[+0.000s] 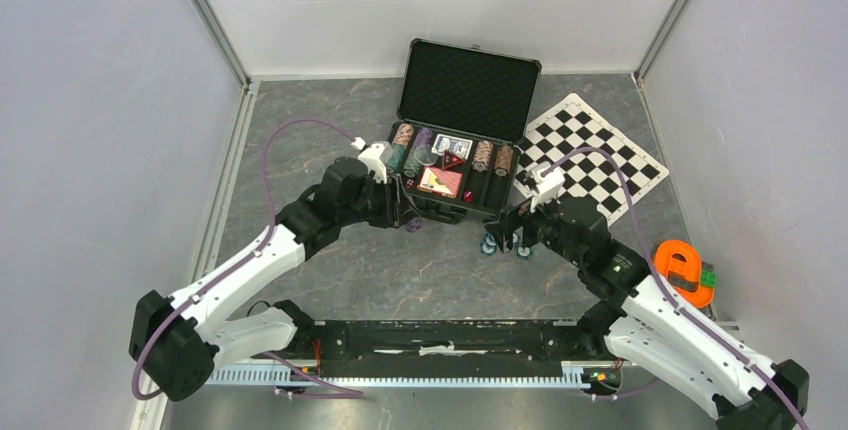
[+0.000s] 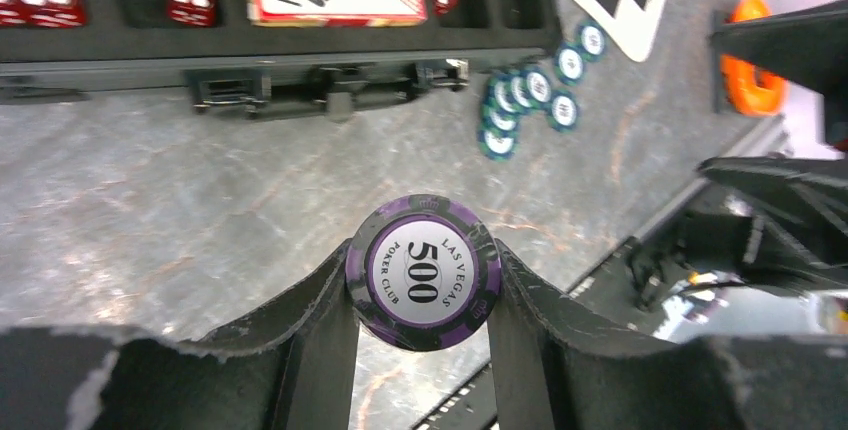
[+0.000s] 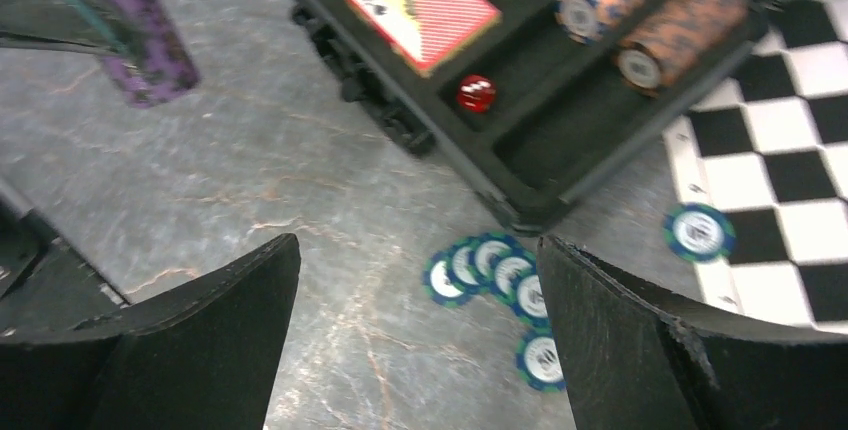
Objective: Pack up texas hold em set
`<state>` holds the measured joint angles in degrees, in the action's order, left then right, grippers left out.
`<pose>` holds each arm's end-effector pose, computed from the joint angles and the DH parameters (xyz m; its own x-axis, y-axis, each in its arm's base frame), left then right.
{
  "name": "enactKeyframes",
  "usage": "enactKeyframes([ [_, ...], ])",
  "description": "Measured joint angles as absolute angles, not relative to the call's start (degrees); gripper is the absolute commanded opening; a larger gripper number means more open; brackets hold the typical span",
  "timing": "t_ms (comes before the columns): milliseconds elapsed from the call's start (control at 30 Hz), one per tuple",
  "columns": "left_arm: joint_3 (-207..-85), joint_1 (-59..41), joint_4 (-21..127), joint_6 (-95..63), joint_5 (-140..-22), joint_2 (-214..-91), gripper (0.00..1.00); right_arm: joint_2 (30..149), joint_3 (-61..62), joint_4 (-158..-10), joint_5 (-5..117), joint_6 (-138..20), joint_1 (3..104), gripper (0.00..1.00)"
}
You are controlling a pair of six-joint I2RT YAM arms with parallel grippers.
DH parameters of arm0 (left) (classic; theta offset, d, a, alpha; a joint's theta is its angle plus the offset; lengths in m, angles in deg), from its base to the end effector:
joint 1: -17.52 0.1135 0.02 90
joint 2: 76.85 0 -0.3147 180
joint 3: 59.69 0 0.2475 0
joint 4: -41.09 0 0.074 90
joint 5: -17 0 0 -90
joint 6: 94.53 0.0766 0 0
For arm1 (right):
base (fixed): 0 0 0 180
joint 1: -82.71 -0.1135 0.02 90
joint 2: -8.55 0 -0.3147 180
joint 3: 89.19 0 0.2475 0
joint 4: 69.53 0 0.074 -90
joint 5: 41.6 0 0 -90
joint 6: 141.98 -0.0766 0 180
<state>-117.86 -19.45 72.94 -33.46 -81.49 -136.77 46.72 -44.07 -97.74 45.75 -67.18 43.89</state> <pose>0.1805 -0.1500 0.2954 -0.7222 -0.0552 -0.6895 0.3927 0.7879 -0.4744 0.1257 0.0966 0.2834 -0.4280 -0.0082 -0.9037 -0.4978 0.8367 0.2282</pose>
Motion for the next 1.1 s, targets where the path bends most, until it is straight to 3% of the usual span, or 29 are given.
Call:
enactKeyframes([
  [500,-119.6,-19.5,64.3,-45.8,-99.6,-146.3,0.07,59.0,-47.3,-72.4,71.7,-68.4,43.6,0.86],
  [933,-119.8,-20.8,55.8,-51.5,-103.2,-148.7,0.08,66.4,-47.3,-66.9,71.4,-70.9,38.4,0.75],
  [1100,-119.8,-21.6,54.7,-52.4,-103.7,-148.8,0.08,66.9,-47.3,-66.7,69.3,-71.2,37.5,0.61],
])
